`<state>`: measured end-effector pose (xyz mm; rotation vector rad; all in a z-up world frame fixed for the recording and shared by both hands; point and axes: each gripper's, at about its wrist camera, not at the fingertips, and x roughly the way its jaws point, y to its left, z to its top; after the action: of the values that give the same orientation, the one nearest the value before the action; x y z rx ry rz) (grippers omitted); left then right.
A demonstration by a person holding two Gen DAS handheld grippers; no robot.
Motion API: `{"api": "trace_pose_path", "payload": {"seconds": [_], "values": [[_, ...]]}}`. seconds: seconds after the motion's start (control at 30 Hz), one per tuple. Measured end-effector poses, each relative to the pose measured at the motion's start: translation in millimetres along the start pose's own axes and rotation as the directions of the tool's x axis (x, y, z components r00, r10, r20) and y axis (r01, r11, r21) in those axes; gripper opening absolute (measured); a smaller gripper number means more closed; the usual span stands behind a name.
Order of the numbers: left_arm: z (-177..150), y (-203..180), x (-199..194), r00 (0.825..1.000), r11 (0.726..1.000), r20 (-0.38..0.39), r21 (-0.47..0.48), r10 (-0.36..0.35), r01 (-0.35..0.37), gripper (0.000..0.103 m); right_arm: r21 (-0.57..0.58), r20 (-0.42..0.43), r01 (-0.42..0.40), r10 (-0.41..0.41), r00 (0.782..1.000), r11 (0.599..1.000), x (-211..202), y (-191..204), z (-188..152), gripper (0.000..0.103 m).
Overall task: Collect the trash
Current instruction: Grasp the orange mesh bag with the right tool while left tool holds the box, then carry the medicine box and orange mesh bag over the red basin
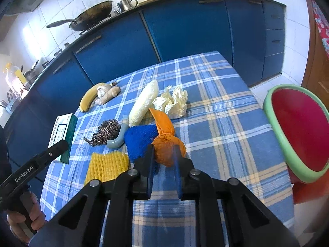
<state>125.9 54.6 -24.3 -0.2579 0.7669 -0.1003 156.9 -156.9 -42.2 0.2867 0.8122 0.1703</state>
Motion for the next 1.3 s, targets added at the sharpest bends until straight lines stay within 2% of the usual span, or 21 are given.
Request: {"api": "trace_pose_path", "payload": {"seconds": [0.53, 1.0, 1.3], "values": [[0.5, -34.6, -17.9, 0.996, 0.995, 0.0, 0.055, -0.085, 0.084, 0.053, 0.024, 0.099, 0.002, -0.004, 0.995, 1.0, -54.9, -17.5, -0.1, 0.019], [-1.4, -81.6, -19.5, 0.98, 0.973, -0.047, 0.118, -0.194, 0.198, 0.053, 0.077, 0.18, 0.033, -0.047, 0.982, 0.996, -99.4, -48.6, -1.4, 0.019], [-2.1, -121.8, -11.1, 0.964, 0.949, -0.083, 0.168, -0.254, 0.265, 0.053, 0.136, 0.21, 0.071, -0.098, 0.973, 0.988, -119.7, -80.9, -3.6, 0.019]]}}
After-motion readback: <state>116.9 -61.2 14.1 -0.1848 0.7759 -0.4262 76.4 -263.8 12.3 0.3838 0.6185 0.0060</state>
